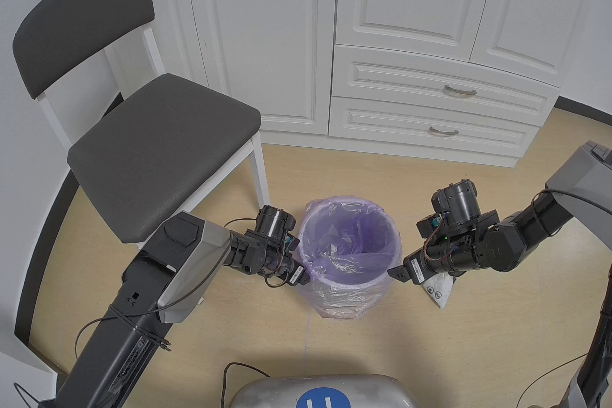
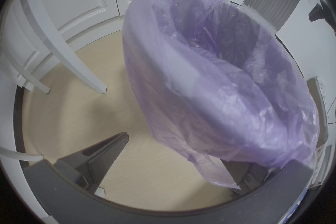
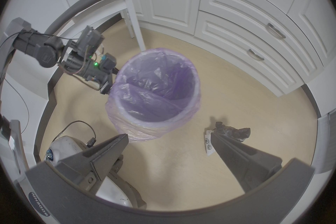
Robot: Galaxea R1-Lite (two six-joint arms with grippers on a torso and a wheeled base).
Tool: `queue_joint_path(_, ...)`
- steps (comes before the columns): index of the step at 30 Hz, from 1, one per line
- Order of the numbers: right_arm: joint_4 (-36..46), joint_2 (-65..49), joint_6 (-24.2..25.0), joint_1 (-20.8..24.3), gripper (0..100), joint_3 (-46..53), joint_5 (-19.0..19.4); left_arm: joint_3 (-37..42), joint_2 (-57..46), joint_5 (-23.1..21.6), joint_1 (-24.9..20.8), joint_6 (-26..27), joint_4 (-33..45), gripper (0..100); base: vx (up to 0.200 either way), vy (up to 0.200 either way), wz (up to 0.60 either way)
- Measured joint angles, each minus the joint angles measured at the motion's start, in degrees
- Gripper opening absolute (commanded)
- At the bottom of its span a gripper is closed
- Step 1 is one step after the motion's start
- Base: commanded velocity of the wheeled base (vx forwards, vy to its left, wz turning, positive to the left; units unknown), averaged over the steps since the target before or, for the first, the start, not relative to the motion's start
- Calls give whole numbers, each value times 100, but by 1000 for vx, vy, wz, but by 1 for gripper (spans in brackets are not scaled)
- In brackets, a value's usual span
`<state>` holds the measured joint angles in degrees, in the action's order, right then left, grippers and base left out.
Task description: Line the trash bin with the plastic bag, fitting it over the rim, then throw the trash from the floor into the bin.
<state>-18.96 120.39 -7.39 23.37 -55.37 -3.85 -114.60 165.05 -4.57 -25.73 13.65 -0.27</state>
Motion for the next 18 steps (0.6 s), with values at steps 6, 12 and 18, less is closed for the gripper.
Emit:
queue_joint_path(6,-17,33,4,20,100,-160,27,110,-83,296,165,20,-30,100,0,0,0)
queue_joint_path(12,-22,61,11,140,100,-282,41,780,-372,612,206,-13,-586,100,0,0,0)
queue_joint_path(18,-189,88,6,201,100,-306,118,1769,-811,684,168,-9,-1051,100,0,0,0)
